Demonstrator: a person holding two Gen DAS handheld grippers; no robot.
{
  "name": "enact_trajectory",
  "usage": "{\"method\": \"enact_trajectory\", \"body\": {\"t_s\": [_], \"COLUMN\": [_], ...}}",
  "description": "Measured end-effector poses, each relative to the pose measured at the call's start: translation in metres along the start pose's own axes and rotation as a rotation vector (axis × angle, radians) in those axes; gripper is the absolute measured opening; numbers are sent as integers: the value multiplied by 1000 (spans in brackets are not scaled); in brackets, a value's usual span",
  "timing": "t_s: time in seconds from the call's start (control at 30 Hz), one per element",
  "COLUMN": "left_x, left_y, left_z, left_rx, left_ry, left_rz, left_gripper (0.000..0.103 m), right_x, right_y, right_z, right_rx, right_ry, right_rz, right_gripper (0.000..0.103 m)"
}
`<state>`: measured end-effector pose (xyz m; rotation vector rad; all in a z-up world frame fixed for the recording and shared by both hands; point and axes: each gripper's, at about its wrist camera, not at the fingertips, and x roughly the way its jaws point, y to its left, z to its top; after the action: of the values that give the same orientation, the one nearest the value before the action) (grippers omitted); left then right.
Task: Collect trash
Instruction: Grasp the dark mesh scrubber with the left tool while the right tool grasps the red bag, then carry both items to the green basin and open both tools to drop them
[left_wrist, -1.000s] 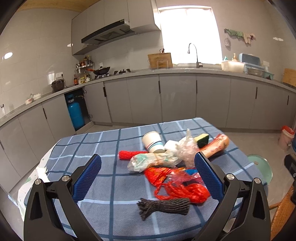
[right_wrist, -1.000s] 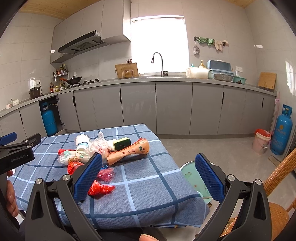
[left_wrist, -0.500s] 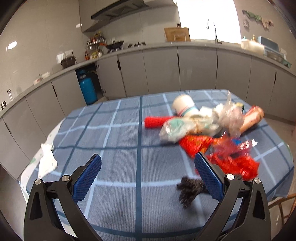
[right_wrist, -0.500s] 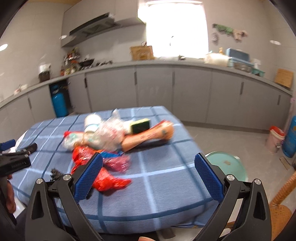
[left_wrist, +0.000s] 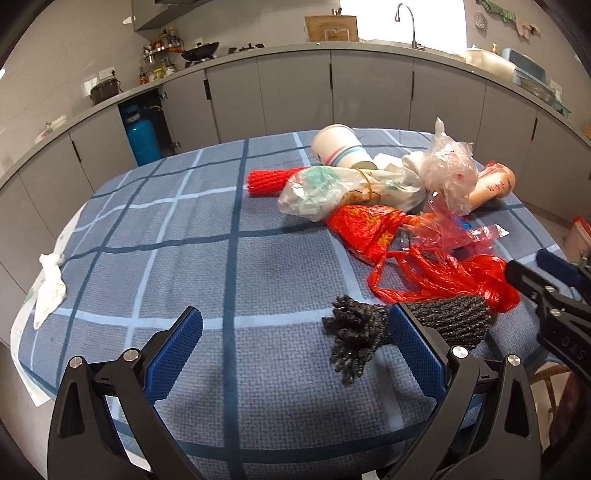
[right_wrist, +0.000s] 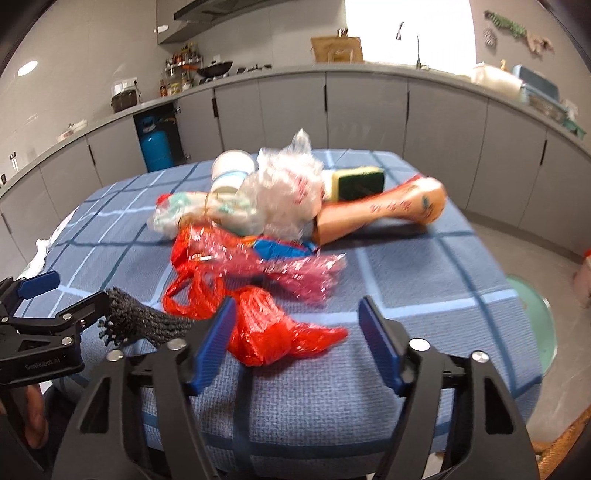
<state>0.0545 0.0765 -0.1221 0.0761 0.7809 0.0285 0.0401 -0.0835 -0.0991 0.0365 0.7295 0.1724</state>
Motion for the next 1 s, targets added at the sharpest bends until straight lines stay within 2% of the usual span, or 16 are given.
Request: {"method": "enact_trajectory", "body": {"t_s": [0.03, 0.1, 0.17, 0.3, 0.37, 0.4, 0.5, 0.57, 0.7, 1.0], "left_x": [1, 2, 4, 11, 16, 17, 17, 13, 3, -43], "left_y": [-1, -7, -12, -20, -24, -24, -30, -34, -35, -22], "left_z": [0, -1, -1, -1, -1, -1, -1, -2, 0, 36], "left_rx": [3, 17, 30, 54, 61, 60, 77, 91, 112, 112], "left_ry": [2, 2, 9, 25, 46, 55, 59, 50, 23, -149], "left_rz": [-12, -36, -55, -81, -118, -137, -177, -212, -229, -185], "left_gripper": [99, 99, 98, 94, 73, 69, 45, 13, 11, 10], "right_x": [4, 9, 13, 11, 10, 10, 9, 4, -12, -47], "right_y": [0, 2, 3, -1, -4, -4, -5, -5, -5, -30], "right_z": [-1, -3, -5, -6, -7, -7, -8, -8, -5, 8], "right_rx": [-1, -12, -21, -12, -9, -5, -3, -7, -12, 27], "right_ry": [14, 28, 35, 28, 26, 27, 21, 6, -33, -124], "right_rz": [19, 40, 55, 64, 60, 62, 64, 62, 58, 9], "right_gripper": [52, 33, 24, 18, 18, 18, 17, 17, 16, 16]}}
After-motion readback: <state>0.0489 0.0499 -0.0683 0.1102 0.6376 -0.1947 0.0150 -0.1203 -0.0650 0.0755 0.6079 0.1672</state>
